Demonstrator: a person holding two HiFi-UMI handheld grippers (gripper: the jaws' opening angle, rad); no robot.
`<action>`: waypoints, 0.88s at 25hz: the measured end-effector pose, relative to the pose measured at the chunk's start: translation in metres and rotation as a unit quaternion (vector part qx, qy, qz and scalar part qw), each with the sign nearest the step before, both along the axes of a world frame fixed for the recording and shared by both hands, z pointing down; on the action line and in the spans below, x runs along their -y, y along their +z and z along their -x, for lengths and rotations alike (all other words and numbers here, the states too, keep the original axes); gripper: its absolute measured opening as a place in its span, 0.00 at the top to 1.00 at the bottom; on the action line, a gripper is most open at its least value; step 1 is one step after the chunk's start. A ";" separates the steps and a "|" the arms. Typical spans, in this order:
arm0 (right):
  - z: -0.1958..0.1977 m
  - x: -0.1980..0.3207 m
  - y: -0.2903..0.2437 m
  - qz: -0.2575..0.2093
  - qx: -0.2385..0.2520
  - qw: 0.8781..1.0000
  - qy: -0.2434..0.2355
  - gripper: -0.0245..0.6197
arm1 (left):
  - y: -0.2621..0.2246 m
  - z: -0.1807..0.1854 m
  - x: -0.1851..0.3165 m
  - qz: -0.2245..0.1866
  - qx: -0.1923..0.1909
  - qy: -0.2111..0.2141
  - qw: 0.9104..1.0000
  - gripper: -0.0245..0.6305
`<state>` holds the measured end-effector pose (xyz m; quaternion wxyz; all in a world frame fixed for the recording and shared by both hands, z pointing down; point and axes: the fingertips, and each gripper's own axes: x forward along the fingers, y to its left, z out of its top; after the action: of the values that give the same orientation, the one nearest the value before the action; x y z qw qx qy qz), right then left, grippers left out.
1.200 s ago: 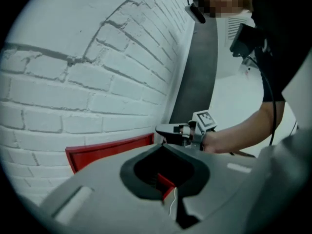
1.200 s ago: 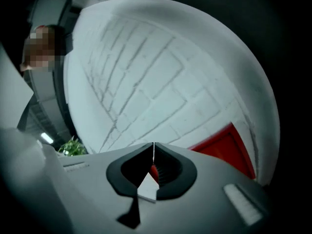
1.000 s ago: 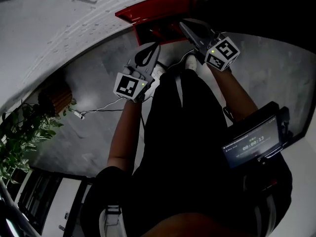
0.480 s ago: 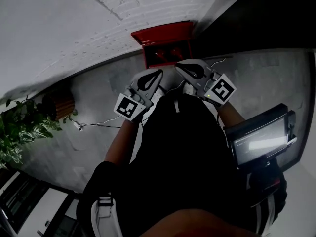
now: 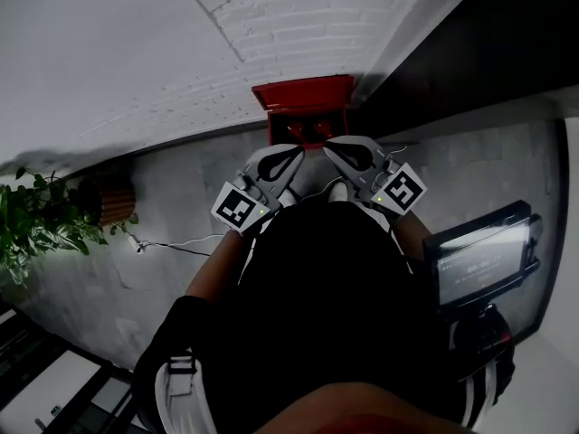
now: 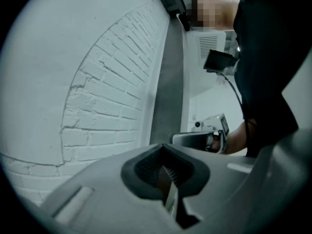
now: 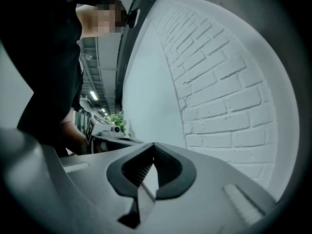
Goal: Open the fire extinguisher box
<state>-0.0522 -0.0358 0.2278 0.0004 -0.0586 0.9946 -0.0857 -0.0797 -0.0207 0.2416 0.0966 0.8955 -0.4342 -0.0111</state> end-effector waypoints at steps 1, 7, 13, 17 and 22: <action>0.000 -0.001 -0.005 -0.002 0.000 1.000 0.000 0.95 | -0.006 0.000 -0.001 -0.003 0.001 0.001 1.000 0.96; -0.006 -0.015 -0.037 -0.023 0.001 1.000 0.001 0.95 | -0.039 -0.007 -0.015 -0.025 0.014 0.009 1.000 0.96; -0.004 -0.018 -0.035 -0.026 0.001 1.000 -0.003 0.95 | -0.041 -0.007 -0.011 -0.035 0.019 0.014 0.999 0.96; -0.003 -0.018 -0.035 -0.029 0.004 1.000 -0.003 0.95 | -0.038 -0.005 -0.008 -0.035 0.024 0.014 0.999 0.96; -0.003 -0.018 -0.030 -0.027 0.002 1.000 -0.001 0.95 | -0.032 -0.006 -0.009 -0.032 0.027 0.021 0.999 0.96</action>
<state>-0.0493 -0.0174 0.1974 0.0035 -0.0576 0.9966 -0.0593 -0.0733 -0.0113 0.2098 0.0561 0.9072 -0.4169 0.0010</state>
